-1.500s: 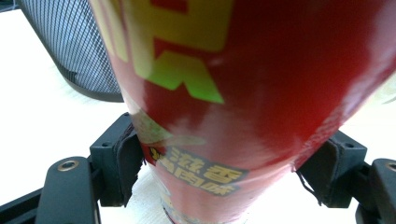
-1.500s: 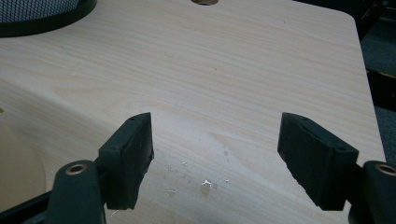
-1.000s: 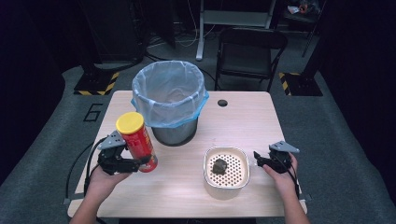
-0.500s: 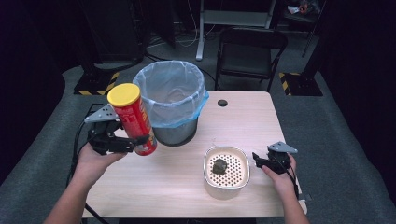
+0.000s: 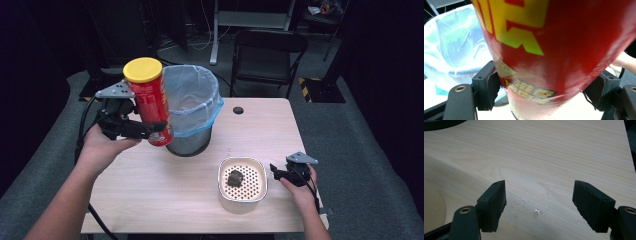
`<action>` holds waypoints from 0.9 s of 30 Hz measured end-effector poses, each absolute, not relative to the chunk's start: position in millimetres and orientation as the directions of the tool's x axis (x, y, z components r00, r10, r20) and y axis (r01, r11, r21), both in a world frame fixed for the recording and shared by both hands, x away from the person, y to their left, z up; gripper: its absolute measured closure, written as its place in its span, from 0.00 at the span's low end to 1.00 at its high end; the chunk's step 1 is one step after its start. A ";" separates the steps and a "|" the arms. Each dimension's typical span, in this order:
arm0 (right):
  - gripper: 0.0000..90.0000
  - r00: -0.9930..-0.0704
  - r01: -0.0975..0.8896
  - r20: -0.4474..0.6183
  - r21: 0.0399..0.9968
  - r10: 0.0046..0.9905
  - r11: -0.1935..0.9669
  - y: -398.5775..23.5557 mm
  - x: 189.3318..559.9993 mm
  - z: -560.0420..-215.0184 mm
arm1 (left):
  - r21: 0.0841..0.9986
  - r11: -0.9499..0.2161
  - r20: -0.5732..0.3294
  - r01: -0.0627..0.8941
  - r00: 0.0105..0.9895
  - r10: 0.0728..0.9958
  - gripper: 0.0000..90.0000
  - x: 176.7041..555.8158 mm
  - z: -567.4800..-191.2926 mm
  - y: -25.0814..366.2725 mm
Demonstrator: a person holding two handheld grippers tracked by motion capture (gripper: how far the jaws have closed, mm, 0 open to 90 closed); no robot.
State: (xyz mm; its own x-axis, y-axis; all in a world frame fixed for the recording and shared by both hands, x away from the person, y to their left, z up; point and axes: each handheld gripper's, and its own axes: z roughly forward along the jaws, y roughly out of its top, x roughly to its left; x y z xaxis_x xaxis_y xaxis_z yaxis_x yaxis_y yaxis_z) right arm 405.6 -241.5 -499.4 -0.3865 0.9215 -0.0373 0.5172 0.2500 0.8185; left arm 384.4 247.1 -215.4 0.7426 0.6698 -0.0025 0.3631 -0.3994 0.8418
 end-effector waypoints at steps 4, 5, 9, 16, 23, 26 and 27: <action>0.29 -0.383 0.516 -0.037 0.820 0.923 0.247 -240.6 405.5 -498.8 | 0.847 -0.395 0.003 0.355 0.741 0.672 0.26 390.1 -204.3 241.1; 0.29 -0.382 0.516 -0.035 0.821 0.923 0.245 -240.7 405.6 -498.8 | 0.847 -0.397 0.005 0.353 0.743 0.670 0.26 391.4 -202.3 240.3; 0.29 -0.382 0.515 -0.036 0.821 0.923 0.245 -241.1 405.6 -498.8 | 0.850 -0.395 0.011 0.349 0.737 0.675 0.26 399.3 -192.6 236.1; 0.29 -0.389 0.514 -0.035 0.821 0.921 0.248 -242.4 406.1 -498.9 | 0.851 -0.380 0.004 0.364 0.718 0.696 0.26 418.8 -183.0 229.9; 0.29 -0.379 0.519 -0.025 0.822 0.925 0.235 -244.5 406.7 -499.2 | 0.854 -0.351 -0.011 0.384 0.688 0.726 0.26 441.1 -180.8 225.9; 0.29 -0.383 0.521 -0.021 0.821 0.924 0.234 -245.5 406.7 -498.9 | 0.854 -0.349 -0.002 0.386 0.674 0.739 0.26 449.6 -183.5 222.9; 0.29 -0.383 0.520 -0.021 0.821 0.924 0.235 -245.5 406.7 -498.9 | 0.849 -0.358 0.004 0.388 0.673 0.740 0.26 453.5 -184.6 222.3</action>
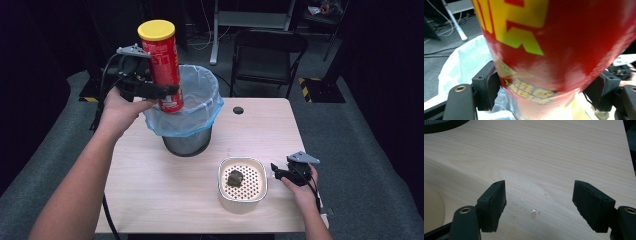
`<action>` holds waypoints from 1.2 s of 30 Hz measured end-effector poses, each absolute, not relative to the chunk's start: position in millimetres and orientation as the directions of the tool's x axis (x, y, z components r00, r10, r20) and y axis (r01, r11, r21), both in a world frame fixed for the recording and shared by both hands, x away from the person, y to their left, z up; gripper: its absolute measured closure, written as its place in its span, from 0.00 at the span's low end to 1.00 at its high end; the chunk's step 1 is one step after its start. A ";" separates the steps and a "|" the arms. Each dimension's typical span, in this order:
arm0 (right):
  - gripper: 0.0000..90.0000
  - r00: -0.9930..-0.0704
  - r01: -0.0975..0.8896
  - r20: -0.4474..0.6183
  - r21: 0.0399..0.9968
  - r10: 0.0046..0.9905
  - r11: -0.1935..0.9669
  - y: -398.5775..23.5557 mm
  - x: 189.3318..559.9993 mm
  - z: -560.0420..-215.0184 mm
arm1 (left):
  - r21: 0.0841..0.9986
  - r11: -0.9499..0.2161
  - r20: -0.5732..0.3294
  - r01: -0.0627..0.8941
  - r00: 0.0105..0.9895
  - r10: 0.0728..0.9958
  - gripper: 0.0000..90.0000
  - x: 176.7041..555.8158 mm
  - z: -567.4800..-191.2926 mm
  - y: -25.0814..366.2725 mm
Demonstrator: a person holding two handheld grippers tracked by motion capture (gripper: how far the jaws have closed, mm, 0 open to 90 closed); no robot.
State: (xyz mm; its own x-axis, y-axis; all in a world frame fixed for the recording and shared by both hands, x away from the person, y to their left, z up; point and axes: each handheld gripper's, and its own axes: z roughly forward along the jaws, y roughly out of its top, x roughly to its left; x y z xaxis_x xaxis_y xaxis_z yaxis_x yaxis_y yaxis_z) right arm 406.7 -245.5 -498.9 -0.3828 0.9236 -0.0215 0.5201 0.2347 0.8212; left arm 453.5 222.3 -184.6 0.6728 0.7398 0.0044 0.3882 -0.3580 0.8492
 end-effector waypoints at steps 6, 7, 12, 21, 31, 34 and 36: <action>0.29 -0.386 0.518 -0.018 0.823 0.922 0.233 -244.9 407.2 -499.2 | 0.846 -0.352 0.006 0.399 0.654 0.756 0.26 470.5 -190.6 216.8; 0.29 -0.385 0.519 -0.012 0.824 0.923 0.228 -244.2 407.2 -499.2 | 0.850 -0.345 0.004 0.397 0.650 0.760 0.26 473.9 -191.7 215.4; 0.29 -0.388 0.521 -0.027 0.819 0.921 0.243 -244.2 407.5 -499.9 | 0.856 -0.328 0.000 0.400 0.633 0.774 0.26 489.0 -197.4 208.1; 0.30 -0.393 0.522 -0.021 0.818 0.919 0.242 -243.6 409.0 -500.9 | 0.846 -0.308 -0.013 0.436 0.594 0.804 0.26 516.3 -220.3 195.1; 0.29 -0.401 0.519 -0.026 0.817 0.916 0.250 -243.5 409.4 -501.0 | 0.795 -0.284 -0.059 0.536 0.533 0.844 0.17 537.0 -248.4 197.5; 0.29 -0.395 0.523 -0.024 0.816 0.918 0.246 -244.0 409.4 -501.1 | 0.795 -0.276 -0.060 0.541 0.523 0.850 0.15 536.2 -252.1 205.7; 0.29 -0.395 0.524 -0.020 0.817 0.918 0.243 -243.7 409.2 -501.0 | 0.797 -0.269 -0.065 0.541 0.519 0.852 0.15 534.0 -253.3 211.2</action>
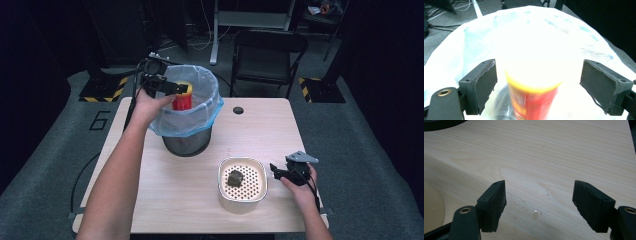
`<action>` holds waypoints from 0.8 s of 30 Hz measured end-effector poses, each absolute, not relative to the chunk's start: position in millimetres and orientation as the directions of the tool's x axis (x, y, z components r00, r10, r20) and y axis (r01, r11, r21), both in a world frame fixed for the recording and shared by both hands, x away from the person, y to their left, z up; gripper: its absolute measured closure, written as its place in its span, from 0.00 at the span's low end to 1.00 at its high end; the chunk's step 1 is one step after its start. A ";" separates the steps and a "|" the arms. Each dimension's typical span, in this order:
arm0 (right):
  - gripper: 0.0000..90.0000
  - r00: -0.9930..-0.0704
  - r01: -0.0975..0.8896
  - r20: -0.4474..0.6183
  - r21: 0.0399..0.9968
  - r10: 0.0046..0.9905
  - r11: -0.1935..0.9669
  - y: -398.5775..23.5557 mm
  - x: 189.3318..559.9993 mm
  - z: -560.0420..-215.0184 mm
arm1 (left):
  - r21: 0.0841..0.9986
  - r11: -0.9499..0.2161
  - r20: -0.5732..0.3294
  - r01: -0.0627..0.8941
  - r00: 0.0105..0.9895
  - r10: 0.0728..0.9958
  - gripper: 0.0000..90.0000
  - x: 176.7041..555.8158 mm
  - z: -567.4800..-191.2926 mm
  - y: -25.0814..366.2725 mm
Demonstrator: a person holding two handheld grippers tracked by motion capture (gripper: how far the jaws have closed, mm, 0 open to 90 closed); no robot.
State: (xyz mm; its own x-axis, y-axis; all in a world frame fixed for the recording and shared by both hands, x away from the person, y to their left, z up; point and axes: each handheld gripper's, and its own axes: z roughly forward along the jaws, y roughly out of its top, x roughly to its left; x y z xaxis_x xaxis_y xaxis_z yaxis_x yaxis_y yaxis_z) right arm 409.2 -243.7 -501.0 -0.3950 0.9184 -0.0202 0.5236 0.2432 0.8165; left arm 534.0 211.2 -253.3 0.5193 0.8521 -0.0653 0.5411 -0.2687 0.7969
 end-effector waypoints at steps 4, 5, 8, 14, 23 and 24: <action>0.29 -0.400 0.519 -0.025 0.817 0.916 0.250 -243.2 409.2 -501.0 | 0.801 -0.270 -0.074 0.534 0.536 0.841 0.17 524.3 -254.6 223.1; 0.29 -0.399 0.522 -0.022 0.816 0.917 0.247 -242.8 408.9 -501.0 | 0.799 -0.272 -0.077 0.536 0.540 0.838 0.17 521.1 -254.7 225.6; 0.29 -0.404 0.516 -0.033 0.817 0.914 0.258 -242.9 409.1 -501.0 | 0.801 -0.277 -0.078 0.530 0.551 0.831 0.20 509.8 -254.4 235.0; 0.29 -0.399 0.524 -0.023 0.815 0.917 0.249 -241.3 408.2 -501.2 | 0.836 -0.269 -0.090 0.478 0.604 0.792 0.26 482.5 -247.3 254.9; 0.29 -0.406 0.520 -0.031 0.814 0.913 0.259 -241.5 408.0 -501.5 | 0.840 -0.263 -0.109 0.474 0.624 0.774 0.33 444.8 -256.7 283.4; 0.29 -0.404 0.519 -0.032 0.815 0.914 0.258 -241.3 407.7 -501.6 | 0.839 -0.265 -0.111 0.474 0.628 0.771 0.34 441.3 -259.4 286.3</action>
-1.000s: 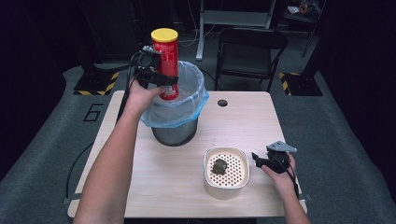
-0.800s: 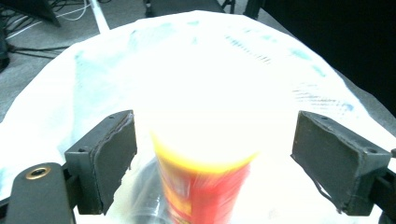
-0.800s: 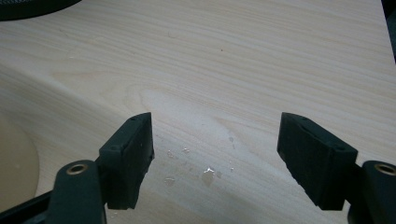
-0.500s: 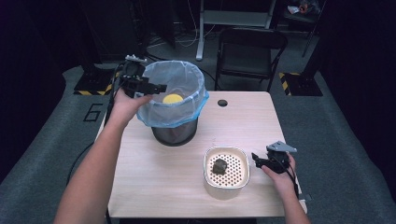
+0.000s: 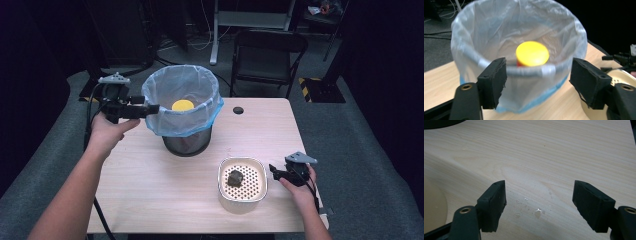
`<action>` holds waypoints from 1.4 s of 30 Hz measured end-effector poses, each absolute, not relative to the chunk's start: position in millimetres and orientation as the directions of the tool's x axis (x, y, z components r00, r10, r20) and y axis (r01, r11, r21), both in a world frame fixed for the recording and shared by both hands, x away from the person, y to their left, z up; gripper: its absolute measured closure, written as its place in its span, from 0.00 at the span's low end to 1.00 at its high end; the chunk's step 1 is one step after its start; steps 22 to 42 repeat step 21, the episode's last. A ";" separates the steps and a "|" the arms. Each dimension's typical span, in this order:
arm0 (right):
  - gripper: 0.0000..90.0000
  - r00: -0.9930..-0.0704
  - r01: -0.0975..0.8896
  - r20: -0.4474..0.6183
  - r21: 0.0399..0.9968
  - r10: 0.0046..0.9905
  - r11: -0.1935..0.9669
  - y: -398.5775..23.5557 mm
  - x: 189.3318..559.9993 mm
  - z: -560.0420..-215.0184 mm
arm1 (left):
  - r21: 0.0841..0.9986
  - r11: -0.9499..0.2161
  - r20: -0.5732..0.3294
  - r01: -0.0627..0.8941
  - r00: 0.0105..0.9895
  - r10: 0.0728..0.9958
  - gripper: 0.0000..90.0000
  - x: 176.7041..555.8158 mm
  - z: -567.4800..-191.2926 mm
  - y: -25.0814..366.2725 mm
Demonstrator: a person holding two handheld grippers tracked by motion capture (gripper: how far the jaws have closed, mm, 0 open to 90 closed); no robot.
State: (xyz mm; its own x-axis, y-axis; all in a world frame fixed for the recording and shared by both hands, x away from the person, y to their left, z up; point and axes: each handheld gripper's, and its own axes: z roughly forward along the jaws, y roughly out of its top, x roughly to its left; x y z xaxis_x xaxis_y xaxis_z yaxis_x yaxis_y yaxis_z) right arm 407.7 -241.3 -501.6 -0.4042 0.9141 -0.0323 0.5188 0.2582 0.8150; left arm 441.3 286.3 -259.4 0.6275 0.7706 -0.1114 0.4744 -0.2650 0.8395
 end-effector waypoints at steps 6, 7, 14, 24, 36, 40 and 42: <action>0.30 -0.404 0.518 -0.035 0.815 0.914 0.260 -241.0 407.3 -501.7 | 0.842 -0.259 -0.130 0.474 0.644 0.754 0.38 421.9 -282.0 301.2; 0.30 -0.402 0.520 -0.032 0.814 0.915 0.257 -240.8 407.1 -501.9 | 0.843 -0.252 -0.134 0.475 0.640 0.756 0.38 418.1 -289.2 303.9; 0.30 -0.405 0.525 -0.032 0.810 0.914 0.261 -238.9 406.4 -502.5 | 0.834 -0.205 -0.176 0.513 0.598 0.782 0.35 402.0 -341.8 320.3; 0.30 -0.388 0.534 -0.038 0.805 0.921 0.258 -238.7 406.0 -504.8 | 0.827 -0.195 -0.147 0.527 0.537 0.831 0.23 390.0 -411.3 339.2; 0.30 -0.388 0.534 -0.038 0.805 0.921 0.258 -238.7 406.0 -504.8 | 0.827 -0.195 -0.147 0.527 0.537 0.831 0.23 390.0 -411.3 339.2; 0.30 -0.388 0.534 -0.038 0.805 0.921 0.258 -238.7 406.0 -504.8 | 0.827 -0.195 -0.147 0.527 0.537 0.831 0.23 390.0 -411.3 339.2; 0.30 -0.388 0.534 -0.038 0.805 0.921 0.258 -238.7 406.0 -504.8 | 0.827 -0.195 -0.147 0.527 0.537 0.831 0.23 390.0 -411.3 339.2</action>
